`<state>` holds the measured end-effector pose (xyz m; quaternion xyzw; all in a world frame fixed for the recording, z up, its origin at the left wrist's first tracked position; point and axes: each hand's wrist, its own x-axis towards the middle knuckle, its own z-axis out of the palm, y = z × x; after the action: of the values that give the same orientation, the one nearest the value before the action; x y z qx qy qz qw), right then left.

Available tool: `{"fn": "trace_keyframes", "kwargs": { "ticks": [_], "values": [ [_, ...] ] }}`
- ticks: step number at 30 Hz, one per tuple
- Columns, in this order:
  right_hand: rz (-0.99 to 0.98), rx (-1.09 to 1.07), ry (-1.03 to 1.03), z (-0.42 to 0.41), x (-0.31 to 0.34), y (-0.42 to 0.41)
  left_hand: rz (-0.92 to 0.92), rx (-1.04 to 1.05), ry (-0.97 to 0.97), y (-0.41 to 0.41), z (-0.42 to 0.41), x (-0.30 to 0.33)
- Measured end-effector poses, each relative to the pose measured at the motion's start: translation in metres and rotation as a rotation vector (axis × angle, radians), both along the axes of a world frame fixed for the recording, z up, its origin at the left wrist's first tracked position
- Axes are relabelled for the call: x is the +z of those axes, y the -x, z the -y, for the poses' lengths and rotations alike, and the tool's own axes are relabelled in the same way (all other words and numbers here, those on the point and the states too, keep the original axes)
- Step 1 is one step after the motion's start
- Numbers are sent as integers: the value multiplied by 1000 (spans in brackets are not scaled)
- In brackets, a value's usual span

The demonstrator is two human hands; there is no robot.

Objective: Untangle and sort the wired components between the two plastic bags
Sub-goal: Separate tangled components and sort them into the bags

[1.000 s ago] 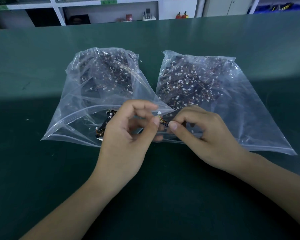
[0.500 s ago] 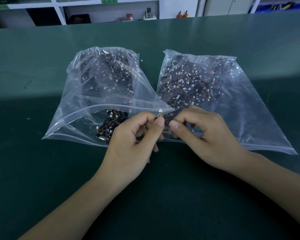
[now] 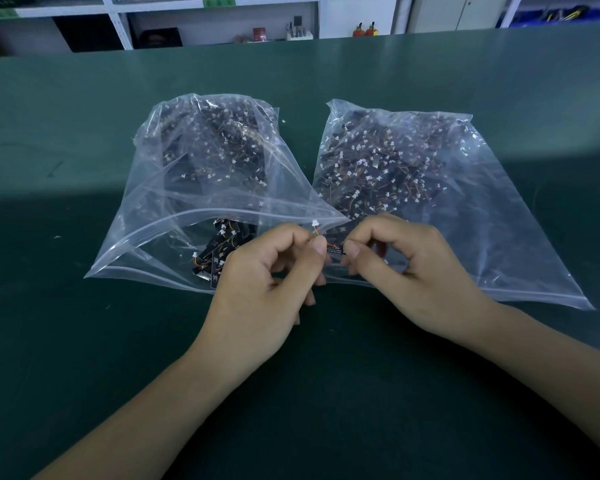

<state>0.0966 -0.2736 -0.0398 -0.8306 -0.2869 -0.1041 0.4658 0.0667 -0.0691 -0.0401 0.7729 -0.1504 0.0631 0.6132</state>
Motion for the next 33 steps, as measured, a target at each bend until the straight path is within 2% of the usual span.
{"fn": "trace_keyframes", "kwargs": {
  "ticks": [19,21,24,26,33],
  "values": [
    [56,52,13,2,0,-1,79,68,-75,0,-4,3],
    [135,35,96,5,2,-2,136,97,-127,-1,-6,4],
    [285,-51,354,10,5,-6,288,150,-254,-6,-12,5],
    [316,-77,453,14,7,-8,356,171,-327,-9,-18,7],
    [336,-73,557,14,9,-9,488,118,-482,-14,-24,2]
  ]
}}
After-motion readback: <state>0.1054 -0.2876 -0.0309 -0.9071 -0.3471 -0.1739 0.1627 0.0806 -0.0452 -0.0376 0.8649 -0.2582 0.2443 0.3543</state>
